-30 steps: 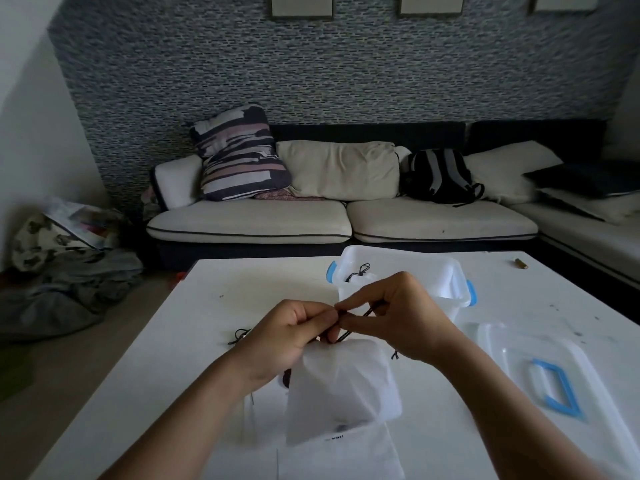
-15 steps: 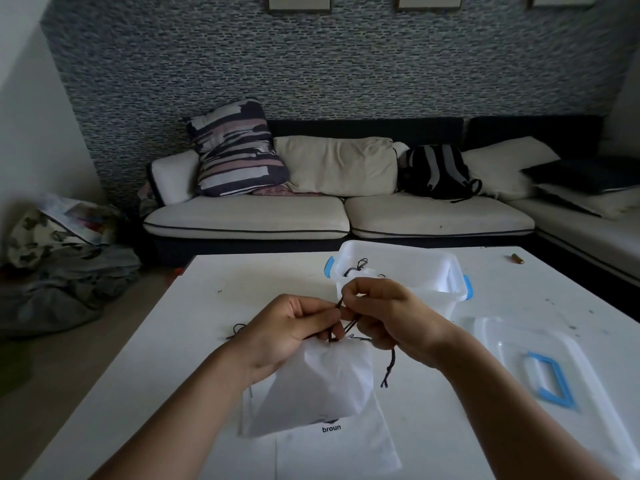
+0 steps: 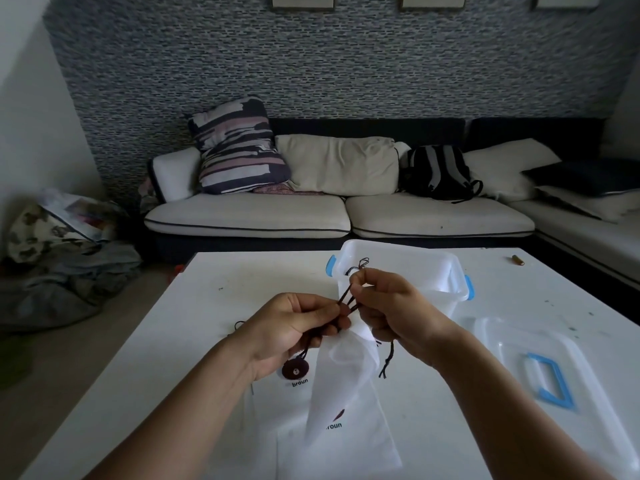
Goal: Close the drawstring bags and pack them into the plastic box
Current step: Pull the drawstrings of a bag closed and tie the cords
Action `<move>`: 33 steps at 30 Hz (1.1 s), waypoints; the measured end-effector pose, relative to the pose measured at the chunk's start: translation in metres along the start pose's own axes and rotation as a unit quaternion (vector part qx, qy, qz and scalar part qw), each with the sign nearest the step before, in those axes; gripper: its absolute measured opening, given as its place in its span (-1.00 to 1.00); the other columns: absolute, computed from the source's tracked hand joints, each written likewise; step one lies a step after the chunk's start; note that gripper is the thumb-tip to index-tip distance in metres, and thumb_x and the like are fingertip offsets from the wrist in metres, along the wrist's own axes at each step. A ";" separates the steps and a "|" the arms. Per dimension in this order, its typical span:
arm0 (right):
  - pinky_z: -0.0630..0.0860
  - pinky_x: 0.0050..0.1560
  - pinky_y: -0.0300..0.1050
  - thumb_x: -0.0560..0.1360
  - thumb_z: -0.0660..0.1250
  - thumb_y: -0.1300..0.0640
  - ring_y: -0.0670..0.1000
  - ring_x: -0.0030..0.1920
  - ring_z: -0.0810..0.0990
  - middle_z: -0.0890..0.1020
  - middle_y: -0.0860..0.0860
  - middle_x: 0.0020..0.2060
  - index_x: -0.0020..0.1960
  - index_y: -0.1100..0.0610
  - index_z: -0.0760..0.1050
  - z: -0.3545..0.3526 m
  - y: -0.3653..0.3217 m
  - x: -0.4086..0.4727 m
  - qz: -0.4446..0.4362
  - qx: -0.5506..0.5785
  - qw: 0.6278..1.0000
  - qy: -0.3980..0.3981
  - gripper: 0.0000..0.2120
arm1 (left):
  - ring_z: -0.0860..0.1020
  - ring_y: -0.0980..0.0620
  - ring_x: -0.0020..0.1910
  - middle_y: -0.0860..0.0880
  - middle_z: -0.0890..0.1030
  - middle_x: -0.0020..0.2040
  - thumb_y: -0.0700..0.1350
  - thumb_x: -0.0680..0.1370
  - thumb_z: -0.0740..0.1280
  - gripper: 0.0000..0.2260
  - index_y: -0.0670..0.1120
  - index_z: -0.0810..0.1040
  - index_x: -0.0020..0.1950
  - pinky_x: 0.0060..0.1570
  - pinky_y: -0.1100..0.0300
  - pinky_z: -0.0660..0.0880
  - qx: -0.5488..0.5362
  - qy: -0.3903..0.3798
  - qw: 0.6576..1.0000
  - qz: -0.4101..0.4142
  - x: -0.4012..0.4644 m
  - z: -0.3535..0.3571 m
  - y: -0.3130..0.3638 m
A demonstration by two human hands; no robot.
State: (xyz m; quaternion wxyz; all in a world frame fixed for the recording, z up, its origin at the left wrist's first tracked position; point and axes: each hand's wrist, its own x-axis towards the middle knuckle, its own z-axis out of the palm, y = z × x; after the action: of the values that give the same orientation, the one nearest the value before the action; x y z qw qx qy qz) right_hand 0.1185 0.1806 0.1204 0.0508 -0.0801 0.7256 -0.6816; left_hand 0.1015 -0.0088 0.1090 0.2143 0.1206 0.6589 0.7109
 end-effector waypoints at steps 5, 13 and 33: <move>0.17 -0.48 -0.23 0.60 0.34 0.18 -0.10 -0.54 0.22 0.35 -0.07 -0.54 -0.03 0.20 0.55 -0.010 0.000 -0.001 -0.036 -0.174 0.983 0.053 -0.91 | 0.58 0.14 -0.29 -0.09 0.70 -0.13 -0.27 0.56 0.35 -0.85 -0.18 0.74 -0.06 -0.13 0.27 0.47 -0.038 0.042 0.998 0.001 0.003 -0.001 -0.001; 0.37 -0.39 -0.37 0.55 0.39 0.13 -0.16 -0.42 0.48 0.61 -0.04 -0.36 -0.17 0.08 0.65 -0.012 -0.037 -0.025 -0.101 -0.455 0.885 -0.026 -0.86 | 0.53 0.18 -0.34 -0.07 0.69 -0.26 -0.19 0.55 0.43 -0.86 -0.19 0.73 -0.18 -0.30 0.37 0.43 0.187 0.116 0.971 0.092 0.001 -0.003 -0.002; 0.40 -0.29 -0.40 0.47 0.47 0.21 -0.21 -0.36 0.56 0.58 -0.16 -0.43 -0.22 0.12 0.68 0.004 -0.016 -0.003 -0.246 -0.394 0.879 0.111 -0.90 | 0.52 0.09 -0.31 0.00 0.64 -0.31 -0.17 0.60 0.33 -0.80 -0.22 0.72 -0.09 -0.27 0.33 0.45 0.054 0.026 0.997 0.041 -0.001 0.023 0.000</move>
State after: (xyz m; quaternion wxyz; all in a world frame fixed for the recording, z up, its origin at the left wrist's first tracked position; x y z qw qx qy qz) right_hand 0.1229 0.1762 0.1356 -0.2352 -0.1932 0.8918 -0.3348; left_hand 0.1130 0.0107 0.1117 0.1609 0.1405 0.6962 0.6853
